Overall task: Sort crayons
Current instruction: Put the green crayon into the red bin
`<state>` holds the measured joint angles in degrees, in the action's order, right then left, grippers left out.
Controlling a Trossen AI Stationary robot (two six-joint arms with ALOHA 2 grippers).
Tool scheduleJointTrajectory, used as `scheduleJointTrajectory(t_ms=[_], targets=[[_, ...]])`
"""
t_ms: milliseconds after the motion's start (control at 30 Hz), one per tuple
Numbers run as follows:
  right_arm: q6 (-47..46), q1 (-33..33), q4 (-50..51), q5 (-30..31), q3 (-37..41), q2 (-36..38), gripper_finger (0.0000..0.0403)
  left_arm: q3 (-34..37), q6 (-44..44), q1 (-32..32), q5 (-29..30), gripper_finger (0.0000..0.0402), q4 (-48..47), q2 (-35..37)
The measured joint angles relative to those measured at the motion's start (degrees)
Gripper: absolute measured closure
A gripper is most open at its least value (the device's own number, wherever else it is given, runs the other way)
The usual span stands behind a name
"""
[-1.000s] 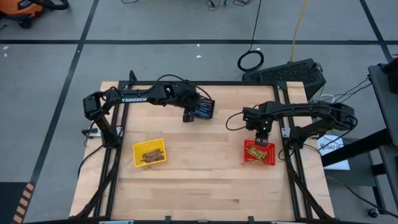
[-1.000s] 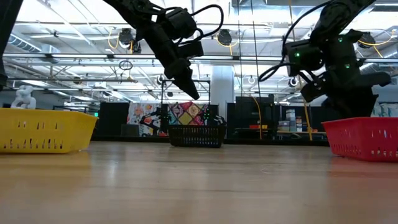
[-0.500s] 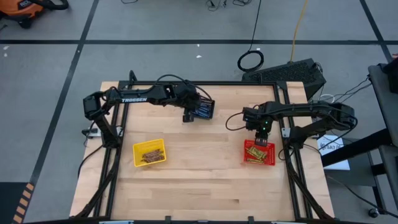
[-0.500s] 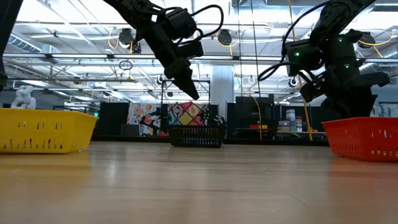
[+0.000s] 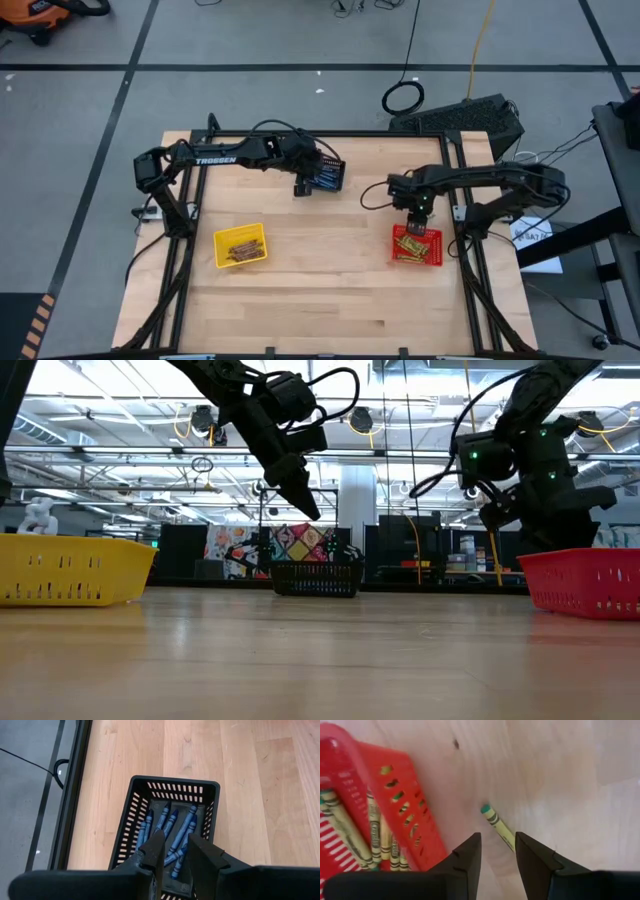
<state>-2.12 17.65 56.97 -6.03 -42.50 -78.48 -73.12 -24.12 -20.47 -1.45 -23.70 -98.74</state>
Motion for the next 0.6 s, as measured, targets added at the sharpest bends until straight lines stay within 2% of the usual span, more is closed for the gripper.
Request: scheduleJointTrajectory(t_ms=[233,600], targets=[[0.7,0.0,0.0,-1.4,0.0,-5.0,0.0296,0.0,0.0,0.0,0.0,0.0318,0.0,0.0],[0.2,0.0,0.0,0.1,0.0,-7.8,0.0296,0.0,-0.1,0.0,0.0,0.0318,0.0,0.0]])
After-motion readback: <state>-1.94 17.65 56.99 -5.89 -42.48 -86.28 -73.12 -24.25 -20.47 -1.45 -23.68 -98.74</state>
